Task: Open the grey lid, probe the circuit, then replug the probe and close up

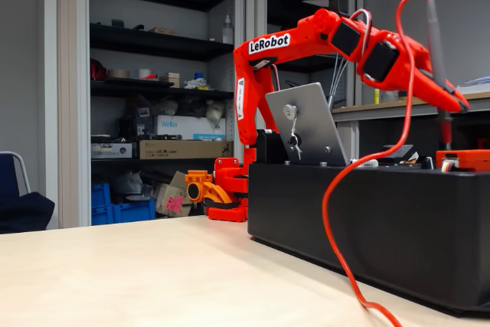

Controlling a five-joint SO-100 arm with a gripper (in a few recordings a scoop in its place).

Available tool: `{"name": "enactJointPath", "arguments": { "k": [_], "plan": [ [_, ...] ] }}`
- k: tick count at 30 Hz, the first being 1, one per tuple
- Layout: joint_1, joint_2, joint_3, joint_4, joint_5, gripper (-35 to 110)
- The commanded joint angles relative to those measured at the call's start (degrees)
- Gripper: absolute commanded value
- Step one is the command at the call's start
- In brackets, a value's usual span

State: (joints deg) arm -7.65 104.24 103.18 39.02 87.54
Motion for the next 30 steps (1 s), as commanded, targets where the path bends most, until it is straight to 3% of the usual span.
{"name": "enactJointPath", "arguments": {
  "k": [1,30],
  "plan": [
    [-1.2,2.5,0.2,-0.4,0.6,0],
    [-1.4,2.5,1.6,-2.0,0.4,0]
  ]
}}
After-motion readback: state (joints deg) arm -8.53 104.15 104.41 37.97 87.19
